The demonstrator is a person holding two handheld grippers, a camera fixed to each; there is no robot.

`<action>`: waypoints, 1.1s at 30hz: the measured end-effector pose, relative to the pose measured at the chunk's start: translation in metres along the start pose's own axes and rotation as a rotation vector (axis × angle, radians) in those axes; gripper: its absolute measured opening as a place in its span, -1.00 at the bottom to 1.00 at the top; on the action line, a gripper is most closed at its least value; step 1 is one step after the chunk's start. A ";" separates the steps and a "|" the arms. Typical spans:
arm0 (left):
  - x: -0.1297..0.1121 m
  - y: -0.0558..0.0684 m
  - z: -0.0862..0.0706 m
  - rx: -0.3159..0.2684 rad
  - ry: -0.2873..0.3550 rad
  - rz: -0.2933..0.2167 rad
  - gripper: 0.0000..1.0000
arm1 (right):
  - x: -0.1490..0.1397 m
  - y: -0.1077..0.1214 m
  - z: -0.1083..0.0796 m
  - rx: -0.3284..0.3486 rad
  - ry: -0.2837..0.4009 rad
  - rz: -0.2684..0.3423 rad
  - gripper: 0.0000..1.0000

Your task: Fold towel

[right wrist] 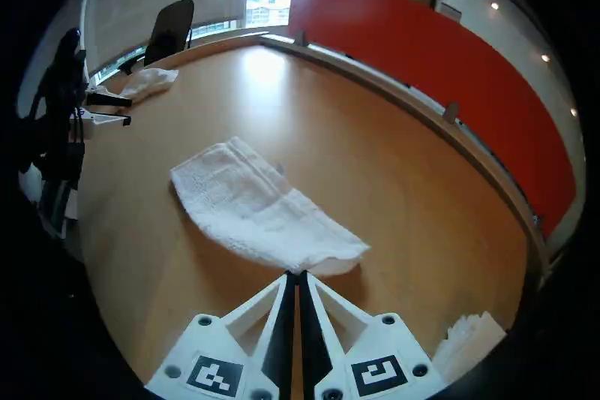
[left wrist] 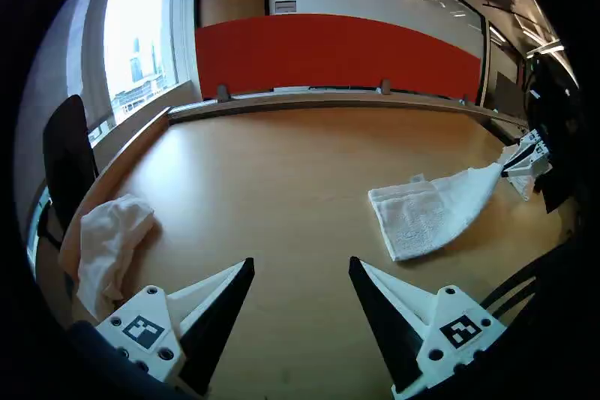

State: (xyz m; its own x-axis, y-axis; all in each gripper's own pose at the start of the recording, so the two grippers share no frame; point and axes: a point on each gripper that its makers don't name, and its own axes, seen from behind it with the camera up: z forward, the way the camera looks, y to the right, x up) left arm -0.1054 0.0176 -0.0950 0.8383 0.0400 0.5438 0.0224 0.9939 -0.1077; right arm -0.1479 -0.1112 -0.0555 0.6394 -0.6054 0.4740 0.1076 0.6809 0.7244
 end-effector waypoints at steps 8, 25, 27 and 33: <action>0.000 0.007 0.000 -0.018 -0.001 -0.017 0.87 | 0.018 -0.003 0.001 0.021 0.020 -0.031 -0.93; -0.006 0.010 -0.007 -0.021 -0.009 -0.013 0.87 | 0.095 -0.043 0.031 0.127 0.089 -0.192 -0.93; -0.006 0.009 -0.008 -0.019 -0.008 -0.011 0.87 | 0.103 -0.050 0.036 0.142 0.095 -0.207 -0.93; -0.009 0.003 -0.013 -0.007 -0.008 -0.019 0.87 | 0.120 -0.074 0.053 0.193 0.105 -0.252 -0.93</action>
State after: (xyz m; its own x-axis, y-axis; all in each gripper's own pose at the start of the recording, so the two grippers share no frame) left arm -0.1055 0.0192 -0.1109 0.8330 0.0217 0.5529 0.0423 0.9938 -0.1027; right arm -0.1196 -0.2555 -0.0258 0.6868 -0.6922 0.2216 0.1320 0.4187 0.8985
